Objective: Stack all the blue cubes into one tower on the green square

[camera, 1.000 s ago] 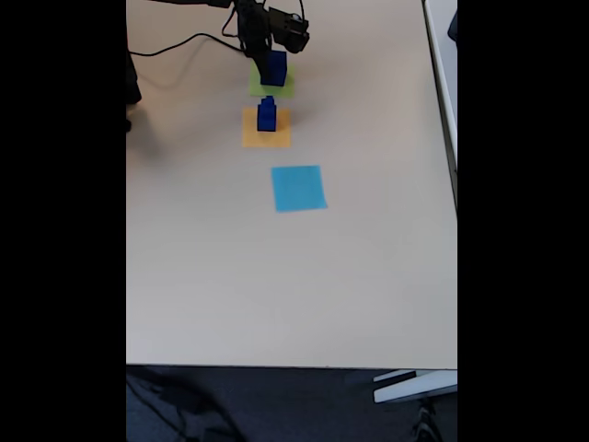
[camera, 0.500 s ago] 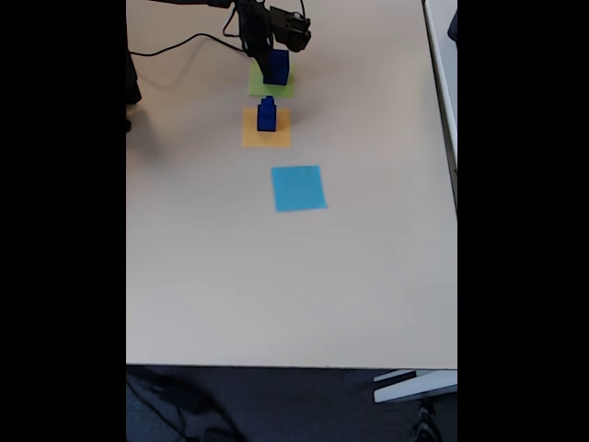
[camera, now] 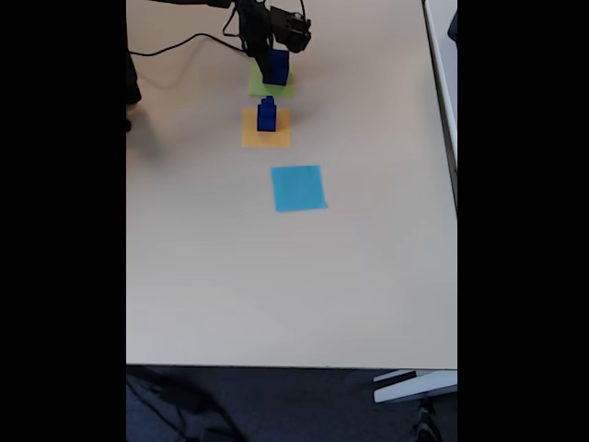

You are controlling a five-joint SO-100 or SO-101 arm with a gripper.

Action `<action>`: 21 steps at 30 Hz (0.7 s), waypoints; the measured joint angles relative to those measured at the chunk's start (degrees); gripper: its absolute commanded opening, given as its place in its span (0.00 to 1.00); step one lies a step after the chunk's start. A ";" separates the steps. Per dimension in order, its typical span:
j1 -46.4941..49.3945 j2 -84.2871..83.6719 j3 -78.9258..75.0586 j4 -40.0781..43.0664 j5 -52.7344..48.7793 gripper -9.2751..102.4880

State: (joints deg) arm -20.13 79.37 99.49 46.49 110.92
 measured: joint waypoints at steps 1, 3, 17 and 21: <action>0.00 0.00 0.00 0.00 0.00 0.37; 0.00 0.00 0.00 -0.09 0.00 0.38; -0.62 0.00 0.00 -2.90 -0.44 0.45; -0.53 0.00 0.00 -3.52 -3.60 0.44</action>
State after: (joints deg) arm -20.65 79.37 99.49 42.98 107.31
